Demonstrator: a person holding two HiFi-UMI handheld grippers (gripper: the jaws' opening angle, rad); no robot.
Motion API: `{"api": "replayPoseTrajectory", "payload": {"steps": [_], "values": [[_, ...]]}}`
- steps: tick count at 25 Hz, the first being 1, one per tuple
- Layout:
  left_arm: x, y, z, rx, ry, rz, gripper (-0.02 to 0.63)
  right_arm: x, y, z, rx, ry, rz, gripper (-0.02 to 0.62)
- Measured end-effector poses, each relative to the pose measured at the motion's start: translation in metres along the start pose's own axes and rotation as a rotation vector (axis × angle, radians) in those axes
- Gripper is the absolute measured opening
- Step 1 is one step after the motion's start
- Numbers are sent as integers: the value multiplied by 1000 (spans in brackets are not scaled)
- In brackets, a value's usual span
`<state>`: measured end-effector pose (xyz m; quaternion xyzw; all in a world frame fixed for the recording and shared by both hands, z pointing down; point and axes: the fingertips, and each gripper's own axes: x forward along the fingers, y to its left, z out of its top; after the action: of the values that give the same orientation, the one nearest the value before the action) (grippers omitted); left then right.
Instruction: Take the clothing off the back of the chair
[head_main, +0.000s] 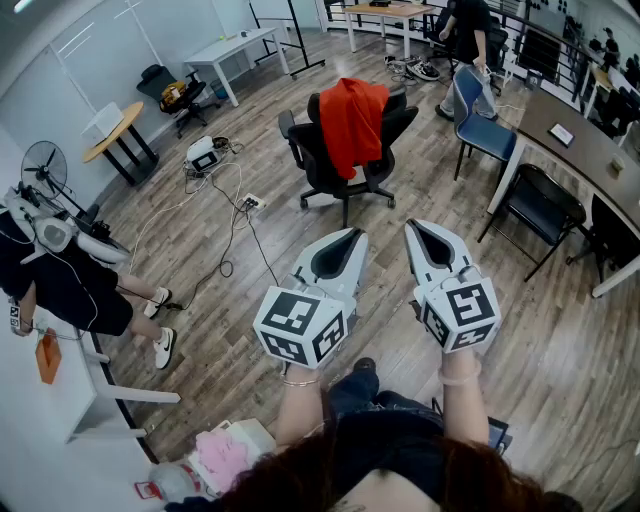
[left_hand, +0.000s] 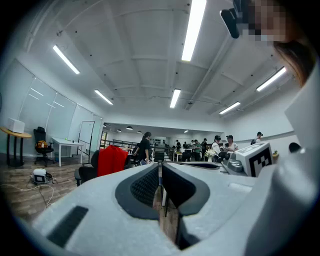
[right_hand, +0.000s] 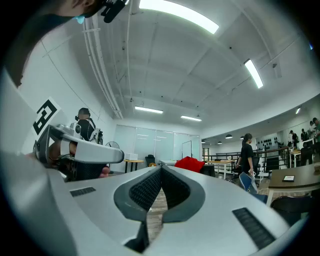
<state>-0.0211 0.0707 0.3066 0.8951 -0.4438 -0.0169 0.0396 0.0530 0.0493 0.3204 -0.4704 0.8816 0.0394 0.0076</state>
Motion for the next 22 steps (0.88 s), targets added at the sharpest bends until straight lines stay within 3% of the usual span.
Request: {"api": "replayPoseTrajectory", "payload": {"steps": [7, 22], "values": [[17, 12, 5, -2, -5, -13, 34, 14, 2, 18, 2, -114, 57, -5], [60, 77, 15, 11, -27, -25, 35, 84, -18, 13, 5, -102, 37, -4]]}}
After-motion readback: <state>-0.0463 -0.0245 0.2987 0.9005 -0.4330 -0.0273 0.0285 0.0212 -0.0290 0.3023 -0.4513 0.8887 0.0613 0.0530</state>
